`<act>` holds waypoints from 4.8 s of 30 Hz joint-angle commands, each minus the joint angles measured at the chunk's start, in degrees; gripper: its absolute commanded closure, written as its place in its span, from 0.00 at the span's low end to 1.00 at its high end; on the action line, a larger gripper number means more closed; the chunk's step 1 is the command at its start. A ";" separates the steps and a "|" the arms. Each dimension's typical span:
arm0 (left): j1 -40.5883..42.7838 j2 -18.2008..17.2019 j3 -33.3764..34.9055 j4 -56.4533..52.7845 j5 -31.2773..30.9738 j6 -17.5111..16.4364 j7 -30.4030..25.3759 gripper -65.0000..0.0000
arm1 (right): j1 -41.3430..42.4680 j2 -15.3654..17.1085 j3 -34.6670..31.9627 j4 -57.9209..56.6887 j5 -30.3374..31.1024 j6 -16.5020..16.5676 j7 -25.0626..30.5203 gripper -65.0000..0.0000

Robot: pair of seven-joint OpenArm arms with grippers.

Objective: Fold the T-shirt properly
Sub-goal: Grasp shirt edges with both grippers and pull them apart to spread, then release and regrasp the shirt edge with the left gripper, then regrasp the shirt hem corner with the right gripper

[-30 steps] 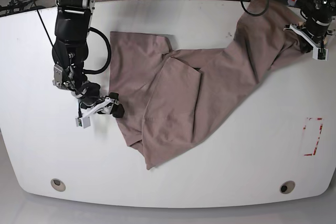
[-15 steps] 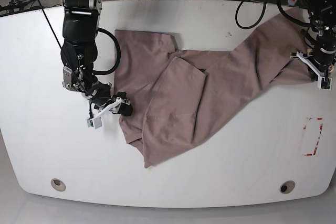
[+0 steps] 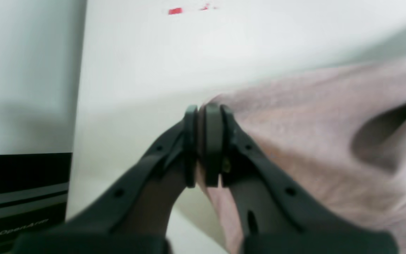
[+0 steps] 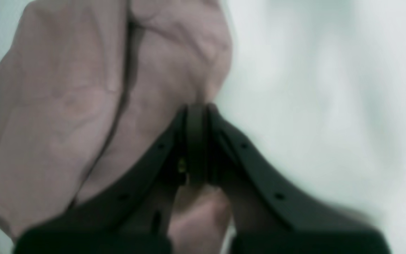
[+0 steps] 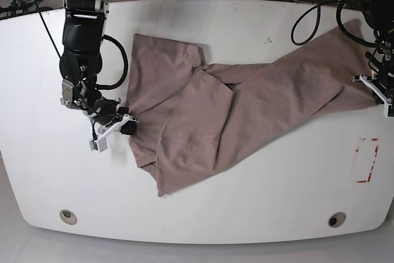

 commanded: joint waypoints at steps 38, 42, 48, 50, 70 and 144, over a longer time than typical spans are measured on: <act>-13.97 -2.47 3.38 -3.08 -0.58 -1.76 -0.30 0.15 | -6.27 4.79 3.12 15.22 0.72 -0.15 -0.65 1.00; -9.93 -1.68 1.63 0.61 -0.67 -11.16 3.66 0.18 | -6.53 5.06 3.21 15.22 0.72 -0.15 -0.65 1.00; -4.83 3.68 -6.11 4.13 -0.67 -14.55 7.09 0.18 | -6.62 4.97 3.21 15.22 0.72 -0.15 -0.65 1.00; -2.63 4.30 -6.37 5.01 -0.67 -14.55 7.26 0.18 | -6.62 4.88 3.21 15.22 0.72 -0.15 -0.65 1.00; 16.53 7.20 -2.59 8.79 -0.58 -14.55 4.71 0.18 | -8.99 4.53 3.29 15.40 0.80 0.29 -0.56 1.00; 14.42 9.57 -2.15 9.40 3.64 -14.55 3.22 0.99 | -12.69 4.62 3.47 19.88 1.24 0.20 -0.65 0.72</act>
